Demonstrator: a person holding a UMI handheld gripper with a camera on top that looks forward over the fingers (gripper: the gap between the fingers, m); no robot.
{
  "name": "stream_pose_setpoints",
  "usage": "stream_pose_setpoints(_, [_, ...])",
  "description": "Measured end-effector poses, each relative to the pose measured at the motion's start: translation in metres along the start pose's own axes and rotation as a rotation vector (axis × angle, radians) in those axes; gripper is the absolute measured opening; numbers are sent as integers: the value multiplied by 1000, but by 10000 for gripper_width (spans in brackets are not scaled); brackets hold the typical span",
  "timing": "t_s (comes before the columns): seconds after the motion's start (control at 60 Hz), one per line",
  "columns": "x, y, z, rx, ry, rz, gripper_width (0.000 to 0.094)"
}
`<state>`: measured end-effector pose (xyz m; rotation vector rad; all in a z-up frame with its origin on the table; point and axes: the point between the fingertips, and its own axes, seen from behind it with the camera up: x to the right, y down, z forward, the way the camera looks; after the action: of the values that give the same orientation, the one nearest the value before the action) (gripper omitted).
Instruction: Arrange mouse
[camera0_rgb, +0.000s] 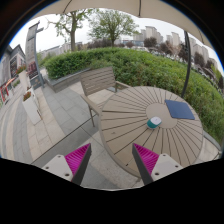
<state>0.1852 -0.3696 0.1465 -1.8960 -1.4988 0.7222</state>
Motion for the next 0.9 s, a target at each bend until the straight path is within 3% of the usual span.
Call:
stream_pose_setpoints(0.35, [113,5,27,61,196,37,849])
stream_pose_setpoints(0.6, [152,14,62,55,210,71,843])
stream_pose_setpoints(0.9, [189,7,139,114,224,88,843])
